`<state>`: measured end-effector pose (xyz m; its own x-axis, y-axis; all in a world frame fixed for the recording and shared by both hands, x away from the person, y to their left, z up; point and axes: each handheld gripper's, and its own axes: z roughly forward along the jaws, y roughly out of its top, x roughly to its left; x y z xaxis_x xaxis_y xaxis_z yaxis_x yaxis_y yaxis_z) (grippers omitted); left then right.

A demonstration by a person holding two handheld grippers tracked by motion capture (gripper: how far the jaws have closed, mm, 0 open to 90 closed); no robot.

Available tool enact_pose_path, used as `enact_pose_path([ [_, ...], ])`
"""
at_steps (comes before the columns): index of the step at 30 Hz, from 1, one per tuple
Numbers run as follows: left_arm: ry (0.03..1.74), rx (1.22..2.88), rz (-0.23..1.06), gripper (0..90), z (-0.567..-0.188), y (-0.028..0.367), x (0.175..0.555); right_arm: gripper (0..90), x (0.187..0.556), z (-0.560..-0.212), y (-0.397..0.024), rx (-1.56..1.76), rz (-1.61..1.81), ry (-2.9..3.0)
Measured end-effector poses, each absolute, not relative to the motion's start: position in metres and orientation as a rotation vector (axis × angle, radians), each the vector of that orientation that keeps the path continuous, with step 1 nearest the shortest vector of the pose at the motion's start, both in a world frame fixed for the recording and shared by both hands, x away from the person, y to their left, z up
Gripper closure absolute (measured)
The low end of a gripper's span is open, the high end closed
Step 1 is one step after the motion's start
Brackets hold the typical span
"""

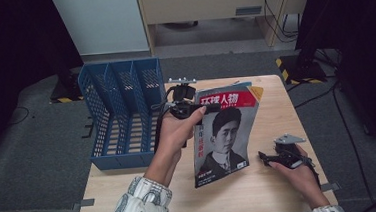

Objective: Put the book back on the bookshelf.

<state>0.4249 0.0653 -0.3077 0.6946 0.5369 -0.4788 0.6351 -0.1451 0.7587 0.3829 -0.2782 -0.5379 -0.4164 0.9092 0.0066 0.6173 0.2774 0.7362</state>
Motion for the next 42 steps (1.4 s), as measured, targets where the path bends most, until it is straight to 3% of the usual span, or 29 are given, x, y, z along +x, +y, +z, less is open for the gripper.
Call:
enact_pose_path([
  [42, 0.971, 1.71, -0.079, 86.0, -0.28, 0.116, 0.413, 17.9, 0.383, -0.538, -0.278, 1.371, 0.939, 2.137],
])
